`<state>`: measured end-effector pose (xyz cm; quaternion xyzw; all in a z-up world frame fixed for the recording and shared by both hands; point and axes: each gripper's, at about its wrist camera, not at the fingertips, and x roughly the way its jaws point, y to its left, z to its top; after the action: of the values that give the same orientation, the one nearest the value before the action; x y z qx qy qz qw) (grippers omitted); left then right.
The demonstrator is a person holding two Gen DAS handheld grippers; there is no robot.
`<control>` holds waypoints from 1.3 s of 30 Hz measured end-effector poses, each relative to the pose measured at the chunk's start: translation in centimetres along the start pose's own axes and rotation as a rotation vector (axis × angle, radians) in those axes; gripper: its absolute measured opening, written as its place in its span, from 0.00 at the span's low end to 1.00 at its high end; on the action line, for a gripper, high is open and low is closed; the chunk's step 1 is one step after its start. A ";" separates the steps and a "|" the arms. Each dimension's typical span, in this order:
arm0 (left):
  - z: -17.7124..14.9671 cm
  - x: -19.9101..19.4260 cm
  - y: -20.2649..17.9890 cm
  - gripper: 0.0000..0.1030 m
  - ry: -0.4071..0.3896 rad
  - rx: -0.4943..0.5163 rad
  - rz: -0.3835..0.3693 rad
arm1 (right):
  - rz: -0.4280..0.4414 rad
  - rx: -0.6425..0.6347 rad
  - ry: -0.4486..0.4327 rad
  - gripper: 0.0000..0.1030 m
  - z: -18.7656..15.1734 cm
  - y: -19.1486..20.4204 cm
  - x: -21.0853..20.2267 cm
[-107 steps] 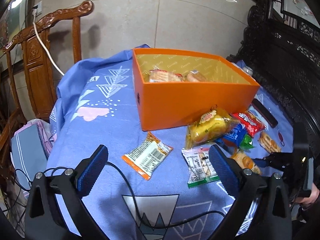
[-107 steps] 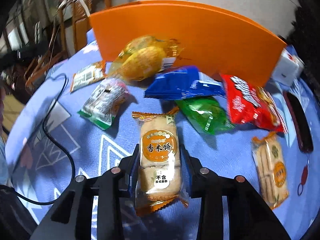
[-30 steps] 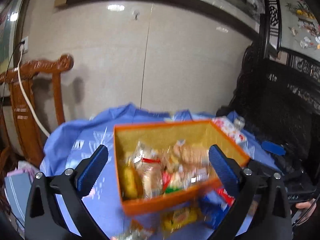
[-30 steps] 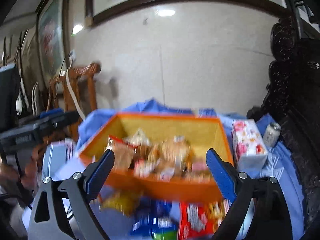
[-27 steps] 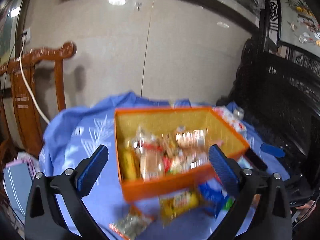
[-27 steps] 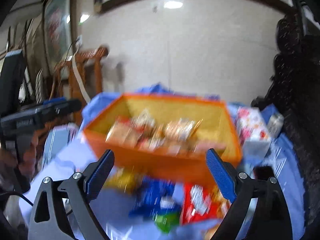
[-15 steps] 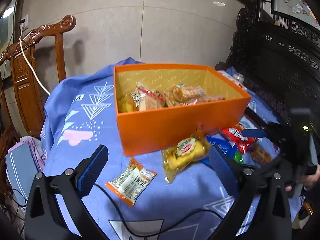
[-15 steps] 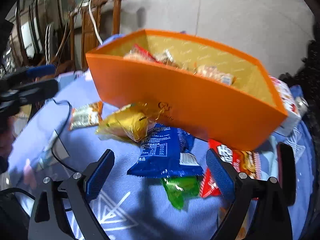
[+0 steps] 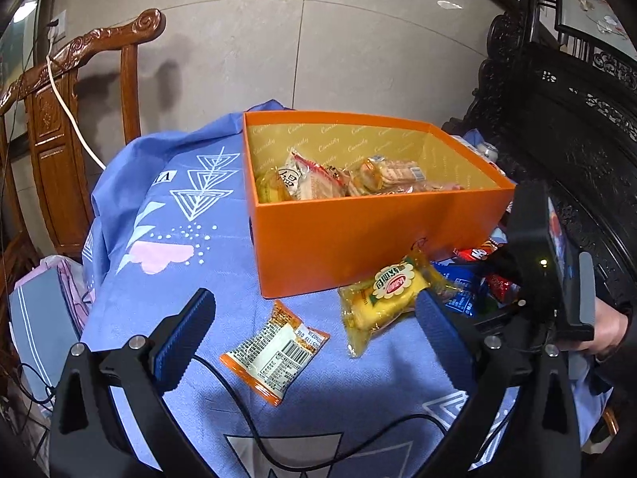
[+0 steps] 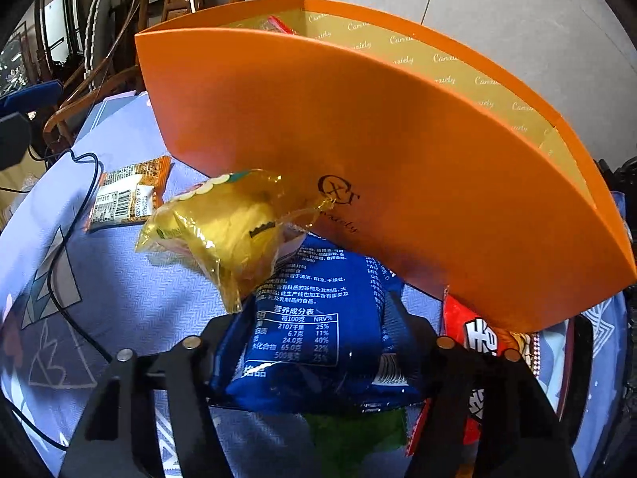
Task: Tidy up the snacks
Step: 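Grasp the blue biscuit pack with the right gripper while the left reaches the yellow cake bag, then grasp the yellow cake bag with the left gripper while the right holds the blue pack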
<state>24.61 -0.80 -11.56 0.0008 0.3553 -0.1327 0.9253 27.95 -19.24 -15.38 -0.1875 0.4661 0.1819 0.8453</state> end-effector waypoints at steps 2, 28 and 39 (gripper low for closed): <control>0.0 0.1 -0.1 0.96 0.000 0.002 -0.003 | -0.006 0.005 -0.003 0.54 -0.1 0.3 -0.6; -2.3 6.6 -7.7 0.96 0.069 0.408 -0.234 | 0.073 0.481 -0.127 0.48 -9.5 -3.2 -8.7; -4.2 9.2 -11.1 0.96 0.100 0.829 -0.369 | 0.084 0.508 -0.122 0.48 -9.3 -3.8 -8.4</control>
<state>25.70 -13.33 -19.76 0.3141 0.3108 -0.4260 0.7895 18.87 -28.16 -12.19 0.0617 0.4521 0.1051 0.8836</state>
